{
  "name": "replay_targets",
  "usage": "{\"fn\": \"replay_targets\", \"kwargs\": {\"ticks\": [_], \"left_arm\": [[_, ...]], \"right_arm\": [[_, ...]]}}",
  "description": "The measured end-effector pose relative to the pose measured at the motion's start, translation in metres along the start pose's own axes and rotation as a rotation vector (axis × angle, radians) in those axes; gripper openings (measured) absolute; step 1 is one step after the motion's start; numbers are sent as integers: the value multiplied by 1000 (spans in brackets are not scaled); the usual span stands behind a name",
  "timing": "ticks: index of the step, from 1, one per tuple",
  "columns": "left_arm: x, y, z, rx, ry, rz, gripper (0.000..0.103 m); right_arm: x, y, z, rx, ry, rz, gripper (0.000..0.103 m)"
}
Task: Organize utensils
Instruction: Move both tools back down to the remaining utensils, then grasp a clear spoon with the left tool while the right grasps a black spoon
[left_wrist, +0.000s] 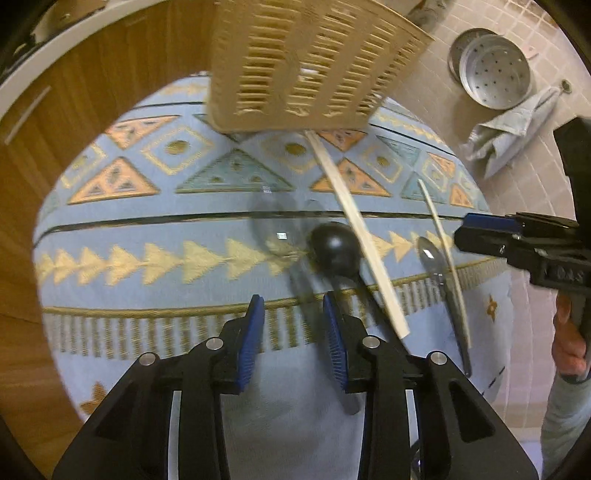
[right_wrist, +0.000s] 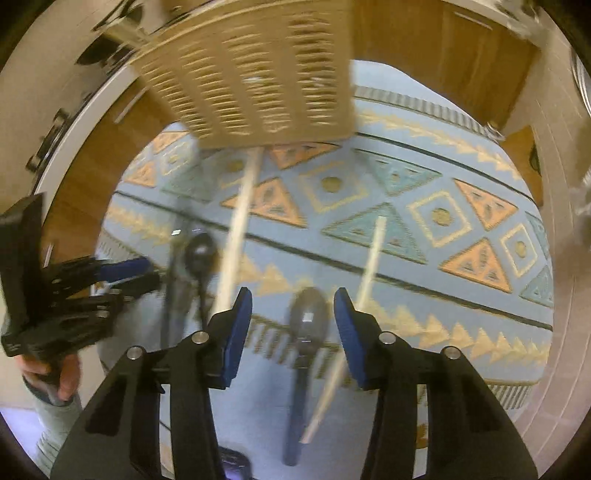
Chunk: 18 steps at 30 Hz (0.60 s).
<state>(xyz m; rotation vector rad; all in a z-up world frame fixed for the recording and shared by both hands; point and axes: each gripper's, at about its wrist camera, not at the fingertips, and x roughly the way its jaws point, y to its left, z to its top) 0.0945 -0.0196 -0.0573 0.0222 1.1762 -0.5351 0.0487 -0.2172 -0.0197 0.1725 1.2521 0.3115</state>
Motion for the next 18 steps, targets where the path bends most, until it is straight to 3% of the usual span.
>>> {"fn": "replay_targets", "kwargs": {"ticks": [8, 10, 18], "left_arm": [[8, -30, -4, 113, -55, 177, 24], [7, -30, -7, 132, -72, 207, 14], [-11, 9, -14, 51, -79, 152, 8]], "right_arm": [[32, 42, 15, -35, 63, 64, 39], [40, 45, 17, -33, 76, 68, 38], [60, 62, 17, -93, 115, 62, 34]]}}
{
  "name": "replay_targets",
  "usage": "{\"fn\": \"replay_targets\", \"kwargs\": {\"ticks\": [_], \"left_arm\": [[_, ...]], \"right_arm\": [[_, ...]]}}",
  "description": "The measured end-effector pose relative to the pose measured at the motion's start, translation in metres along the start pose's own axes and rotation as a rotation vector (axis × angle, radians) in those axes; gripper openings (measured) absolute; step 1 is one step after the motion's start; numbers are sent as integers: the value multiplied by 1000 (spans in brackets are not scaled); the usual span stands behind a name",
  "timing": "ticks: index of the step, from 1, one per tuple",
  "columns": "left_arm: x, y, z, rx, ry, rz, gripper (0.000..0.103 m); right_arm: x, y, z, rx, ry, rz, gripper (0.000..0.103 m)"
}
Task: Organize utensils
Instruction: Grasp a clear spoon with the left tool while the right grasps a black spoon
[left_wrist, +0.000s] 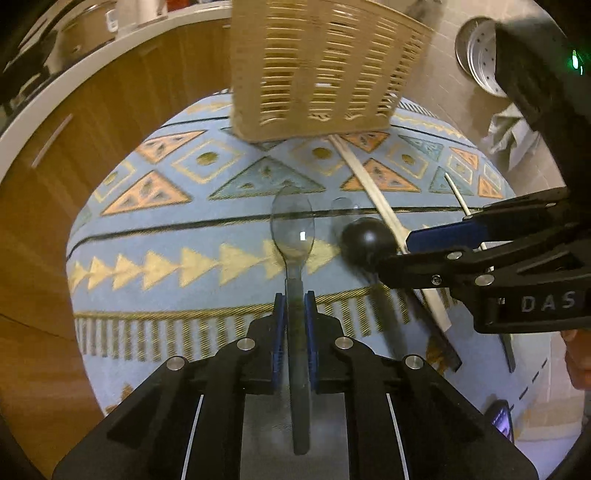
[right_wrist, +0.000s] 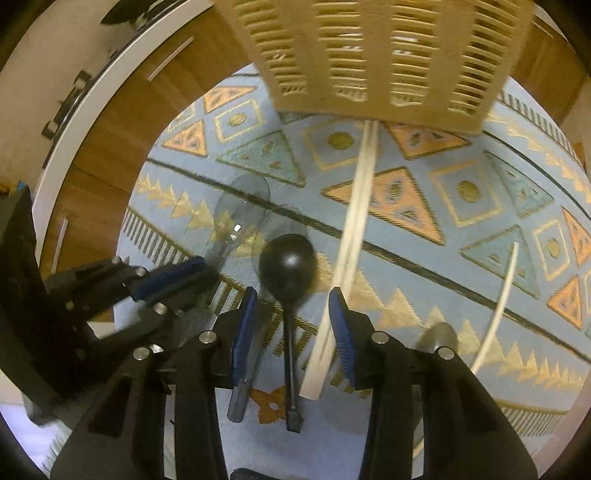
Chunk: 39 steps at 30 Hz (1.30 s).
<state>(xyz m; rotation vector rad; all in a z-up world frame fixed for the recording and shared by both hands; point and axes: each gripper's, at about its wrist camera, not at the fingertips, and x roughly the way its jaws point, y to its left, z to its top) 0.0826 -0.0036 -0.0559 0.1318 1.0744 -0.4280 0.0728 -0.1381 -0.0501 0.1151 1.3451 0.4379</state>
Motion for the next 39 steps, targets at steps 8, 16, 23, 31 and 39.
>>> {"fn": "replay_targets", "kwargs": {"ticks": [8, 16, 23, 31, 39], "left_arm": [[-3, 16, -2, -40, 1, 3, 8], [-1, 18, 0, -53, 17, -13, 8], [4, 18, 5, -61, 21, -18, 9], [9, 17, 15, -69, 21, -22, 9], [11, 15, 21, -57, 40, -43, 22]], "right_arm": [[11, 9, 10, -41, 13, -26, 28], [-8, 8, 1, -43, -66, 29, 2], [-29, -5, -3, -32, -116, 33, 2], [-53, -34, 4, -18, -146, -98, 2], [-21, -47, 5, 95, 5, 70, 28]]}}
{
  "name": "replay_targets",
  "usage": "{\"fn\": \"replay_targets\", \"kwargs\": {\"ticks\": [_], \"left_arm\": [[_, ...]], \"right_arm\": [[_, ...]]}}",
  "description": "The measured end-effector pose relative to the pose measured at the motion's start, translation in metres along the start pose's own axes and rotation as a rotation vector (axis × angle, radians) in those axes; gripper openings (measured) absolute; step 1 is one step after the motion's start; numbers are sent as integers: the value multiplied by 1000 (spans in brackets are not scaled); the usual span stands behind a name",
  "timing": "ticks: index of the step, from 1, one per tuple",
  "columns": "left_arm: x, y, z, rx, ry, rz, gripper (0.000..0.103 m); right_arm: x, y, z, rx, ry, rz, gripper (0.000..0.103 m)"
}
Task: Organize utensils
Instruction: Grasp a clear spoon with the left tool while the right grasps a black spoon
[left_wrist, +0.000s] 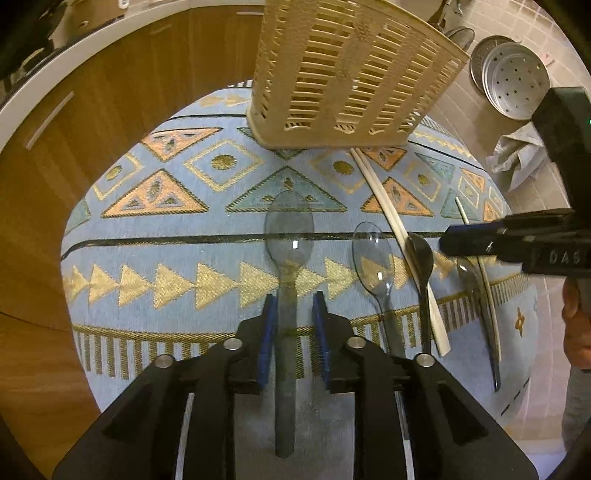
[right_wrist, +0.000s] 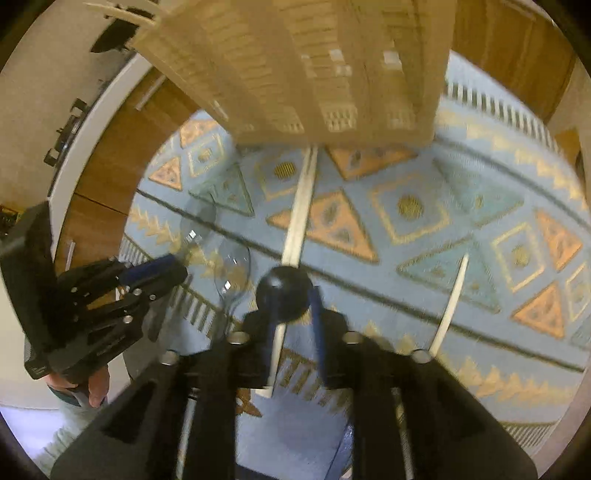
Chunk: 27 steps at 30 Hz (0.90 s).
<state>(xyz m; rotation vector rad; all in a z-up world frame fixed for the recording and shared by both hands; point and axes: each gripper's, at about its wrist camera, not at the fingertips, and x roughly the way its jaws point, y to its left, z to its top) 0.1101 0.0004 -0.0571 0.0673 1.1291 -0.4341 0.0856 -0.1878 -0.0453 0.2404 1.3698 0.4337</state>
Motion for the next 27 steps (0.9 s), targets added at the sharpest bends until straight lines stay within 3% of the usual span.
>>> {"fn": "replay_targets", "kwargs": {"ticks": [3, 4, 11, 13, 17, 18, 20, 21, 22, 27], "left_arm": [[1, -5, 0, 27, 0, 11, 25], [1, -5, 1, 35, 1, 14, 25], [5, 6, 13, 36, 35, 26, 27], [6, 4, 18, 71, 70, 15, 34], [19, -23, 27, 230, 180, 112, 38], [22, -30, 29, 266, 196, 149, 37], [25, -38, 32, 290, 213, 145, 22], [26, -40, 33, 295, 210, 167, 7], [26, -41, 34, 294, 203, 185, 7], [19, -20, 36, 166, 135, 85, 1]], "right_arm": [[1, 6, -1, 9, 25, -4, 51], [3, 9, 0, 12, 33, 0, 54], [23, 14, 12, 50, 69, -11, 52], [28, 22, 13, 5, 91, -47, 34], [33, 34, 12, -53, 103, -96, 33], [32, 36, 12, -65, 99, -102, 31], [32, 41, 11, -83, 86, -100, 29], [30, 41, 10, -87, 75, -93, 26], [28, 40, 9, -88, 61, -82, 25], [15, 28, 2, -84, 31, -28, 19]]}}
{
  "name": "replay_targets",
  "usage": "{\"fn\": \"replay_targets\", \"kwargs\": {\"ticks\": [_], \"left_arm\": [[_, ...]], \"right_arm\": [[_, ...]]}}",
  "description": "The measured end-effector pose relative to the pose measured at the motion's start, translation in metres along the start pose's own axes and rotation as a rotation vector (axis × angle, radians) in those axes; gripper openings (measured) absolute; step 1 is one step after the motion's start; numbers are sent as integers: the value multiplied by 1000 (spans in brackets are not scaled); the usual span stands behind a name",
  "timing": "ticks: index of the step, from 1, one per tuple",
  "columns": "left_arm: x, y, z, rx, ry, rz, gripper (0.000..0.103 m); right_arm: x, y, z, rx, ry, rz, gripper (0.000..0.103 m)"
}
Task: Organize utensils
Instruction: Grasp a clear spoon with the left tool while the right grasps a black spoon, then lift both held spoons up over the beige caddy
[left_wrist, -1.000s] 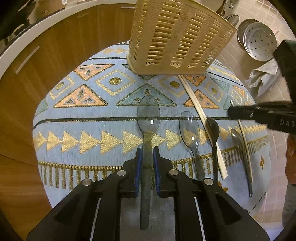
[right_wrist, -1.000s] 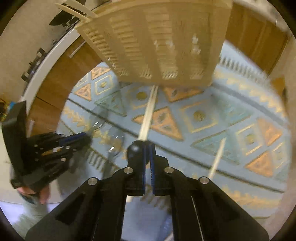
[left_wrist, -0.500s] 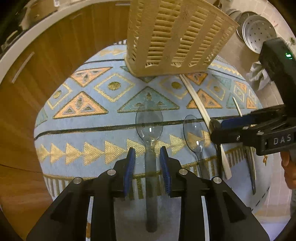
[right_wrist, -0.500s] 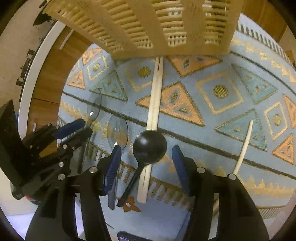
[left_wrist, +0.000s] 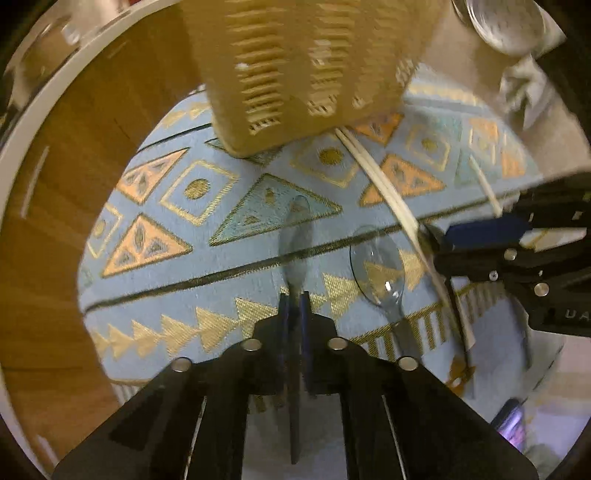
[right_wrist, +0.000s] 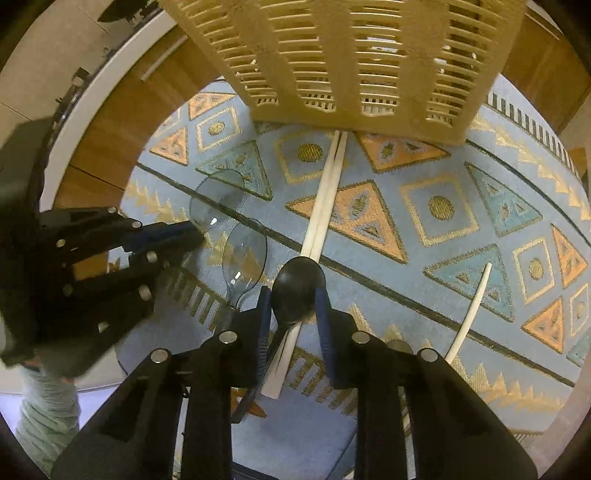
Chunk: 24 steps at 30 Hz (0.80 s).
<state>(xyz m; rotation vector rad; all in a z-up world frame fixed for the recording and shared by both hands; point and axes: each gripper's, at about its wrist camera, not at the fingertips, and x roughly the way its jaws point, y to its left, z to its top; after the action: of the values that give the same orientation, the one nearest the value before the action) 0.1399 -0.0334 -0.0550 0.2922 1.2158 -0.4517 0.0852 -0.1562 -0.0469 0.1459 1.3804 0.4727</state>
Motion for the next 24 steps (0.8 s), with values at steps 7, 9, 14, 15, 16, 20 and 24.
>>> {"fn": "replay_targets", "kwargs": {"ticks": [7, 9, 14, 15, 16, 20, 24], "left_arm": [[-6, 27, -11, -105, -49, -45, 1], [-4, 32, -13, -117, -53, -44, 1], [-6, 40, -19, -132, -71, -59, 1], [-8, 42, -20, -134, -75, -62, 1], [-9, 43, -21, -134, -81, -66, 1], [-18, 44, -21, -140, -100, -62, 1], [-26, 46, -21, -150, -133, -68, 1]], "right_arm": [[-19, -22, -6, 7, -19, -53, 19], [-23, -28, -7, 25, -42, -68, 19], [-27, -46, -8, 100, -12, -43, 33], [-29, -48, -10, 105, -8, -45, 49], [-29, -46, -10, 102, -13, -53, 55], [-17, -28, -8, 71, -1, -124, 54], [-2, -23, -4, 73, 46, -143, 45]]}}
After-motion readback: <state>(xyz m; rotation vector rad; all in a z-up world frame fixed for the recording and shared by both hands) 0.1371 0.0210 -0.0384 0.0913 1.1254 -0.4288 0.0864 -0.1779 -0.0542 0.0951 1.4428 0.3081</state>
